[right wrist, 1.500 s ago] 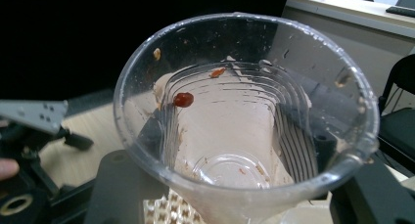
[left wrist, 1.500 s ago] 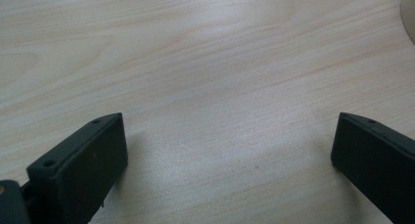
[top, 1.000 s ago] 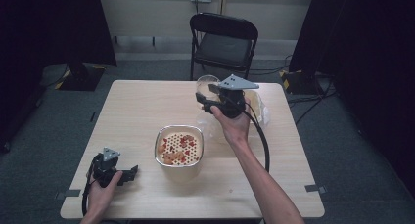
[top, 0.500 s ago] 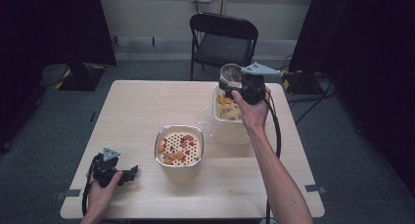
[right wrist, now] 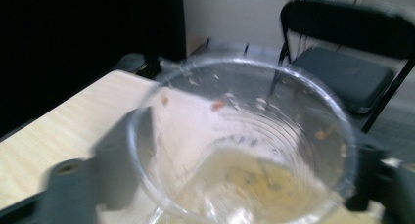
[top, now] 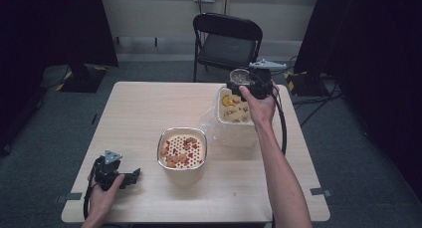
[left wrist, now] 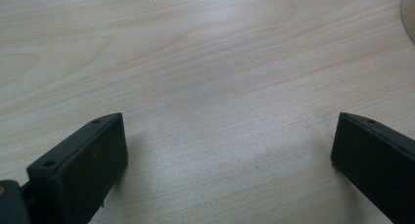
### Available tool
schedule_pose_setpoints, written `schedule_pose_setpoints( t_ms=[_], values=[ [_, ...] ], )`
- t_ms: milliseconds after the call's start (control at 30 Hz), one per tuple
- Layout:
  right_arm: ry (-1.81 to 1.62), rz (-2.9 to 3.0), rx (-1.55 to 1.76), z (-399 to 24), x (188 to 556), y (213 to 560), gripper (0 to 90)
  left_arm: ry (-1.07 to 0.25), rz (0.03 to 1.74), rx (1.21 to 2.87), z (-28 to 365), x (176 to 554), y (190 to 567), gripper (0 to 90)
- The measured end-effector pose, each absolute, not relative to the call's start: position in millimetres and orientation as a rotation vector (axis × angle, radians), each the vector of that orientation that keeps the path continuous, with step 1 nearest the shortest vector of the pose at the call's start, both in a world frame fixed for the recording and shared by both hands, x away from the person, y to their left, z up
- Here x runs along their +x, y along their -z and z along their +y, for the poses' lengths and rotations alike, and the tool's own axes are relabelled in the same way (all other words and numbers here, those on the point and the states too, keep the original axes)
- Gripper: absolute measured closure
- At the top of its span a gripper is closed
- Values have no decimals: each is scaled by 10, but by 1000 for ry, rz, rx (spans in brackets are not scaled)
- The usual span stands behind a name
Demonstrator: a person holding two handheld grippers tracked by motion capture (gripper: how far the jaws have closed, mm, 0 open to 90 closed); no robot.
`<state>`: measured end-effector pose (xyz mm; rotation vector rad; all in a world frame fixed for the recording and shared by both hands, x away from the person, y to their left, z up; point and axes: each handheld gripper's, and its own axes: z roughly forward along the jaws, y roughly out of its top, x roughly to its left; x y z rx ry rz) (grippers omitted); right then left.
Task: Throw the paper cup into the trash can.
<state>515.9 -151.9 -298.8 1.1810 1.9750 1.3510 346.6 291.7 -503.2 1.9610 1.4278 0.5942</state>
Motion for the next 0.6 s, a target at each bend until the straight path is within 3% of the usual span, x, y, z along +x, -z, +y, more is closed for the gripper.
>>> schedule_pose_setpoints(
  t_ms=[300,600],
  values=[
    [-1367,1955,1187,-1601,5119,3036,152,-591,1427,1962,2918,3466,5031,0],
    [-1372,1965,1125,-1658,4849,3028,151,-593,1428,1962,2917,3466,5032,0]
  ],
)
